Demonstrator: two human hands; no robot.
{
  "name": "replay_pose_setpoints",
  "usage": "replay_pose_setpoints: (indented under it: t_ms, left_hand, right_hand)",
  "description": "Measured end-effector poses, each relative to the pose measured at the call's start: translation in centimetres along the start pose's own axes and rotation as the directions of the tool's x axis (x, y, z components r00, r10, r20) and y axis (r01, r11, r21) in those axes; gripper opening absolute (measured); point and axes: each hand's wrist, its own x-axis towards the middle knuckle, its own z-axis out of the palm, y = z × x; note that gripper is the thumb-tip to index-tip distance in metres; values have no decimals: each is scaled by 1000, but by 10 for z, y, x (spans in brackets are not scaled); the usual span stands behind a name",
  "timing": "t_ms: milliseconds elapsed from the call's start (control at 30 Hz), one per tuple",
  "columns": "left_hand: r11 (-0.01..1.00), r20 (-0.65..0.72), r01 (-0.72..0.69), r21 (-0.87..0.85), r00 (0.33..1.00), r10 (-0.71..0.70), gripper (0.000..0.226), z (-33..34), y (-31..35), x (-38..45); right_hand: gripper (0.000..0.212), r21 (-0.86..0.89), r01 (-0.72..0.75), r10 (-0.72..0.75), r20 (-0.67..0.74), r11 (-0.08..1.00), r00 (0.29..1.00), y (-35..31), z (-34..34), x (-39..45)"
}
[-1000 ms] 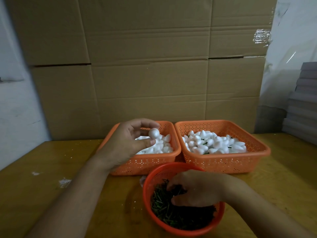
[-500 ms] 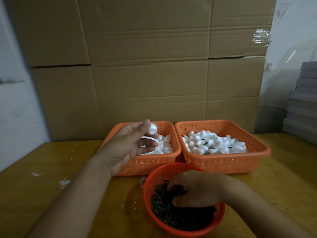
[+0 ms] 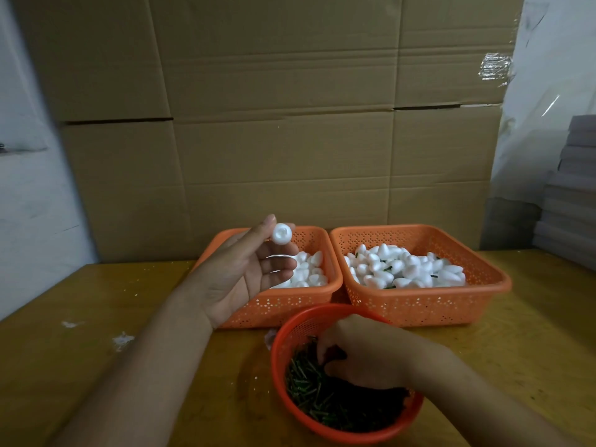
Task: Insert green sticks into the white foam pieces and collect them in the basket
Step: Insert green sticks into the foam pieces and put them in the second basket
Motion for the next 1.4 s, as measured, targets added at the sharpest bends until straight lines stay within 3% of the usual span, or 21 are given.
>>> replay_pose_setpoints:
  t_ms: [333,500,700,833,900,933,1000,1033,1100,1167,1233,1400]
  left_hand:
    - [1000,-14,-7,19,1000,7,22,1,-1,0]
    - [1000,-23,-4,10,1000,4,26,1,-1,-1]
    - [1000,2,-11,16,1000,11,20,0,-2,-1]
    - [1000,1,-6,2,1000,6,19,-2,-4,0]
    - [1000,5,-1,7,1000,1,17,-2,-4,1]
    - [1000,6,0,8,1000,0,16,-2,-4,1]
    - [1000,6,-1,6,1000,1,15,-2,-4,1]
    - [1000,8,-4,5,1000,4,16,-2,-4,1]
    - [1000,13,-10,11,1000,10,22,-2,-3,0]
    - [1000,14,-12,14,1000,11,24,-2,-3,0]
    - [1000,5,-11,7,1000,11,23,-2,-3,0]
    - [1000,0,-5,12,1000,5,18,-2,-3,0]
  right_hand:
    - [22,57,-6,13,-117,998,993,-6,-9,-4]
    - [15,75,-30,42,-163,997,986,-8,-11,-5]
    - [8,189,13,11,-128,982,992,-9,-24,-10]
    - [9,359,38,-16,-65,933,998,-5,-31,-13]
    - [7,575,37,-42,-4,817,999,-6,-34,-16]
    - [8,726,44,-67,2,686,998,-8,-36,-17]
    - [8,956,71,-101,-44,285,994,-12,-41,-17]
    - [5,991,89,-83,-81,97,993,-15,-43,-17]
    - [5,983,114,19,-112,-145,994,-21,-45,-14]
    - [12,966,118,147,-86,-229,985,-24,-45,-11]
    - [15,967,106,238,-49,-232,970,-25,-45,-10]
    - [9,947,124,307,-29,-295,951,-24,-43,-5]
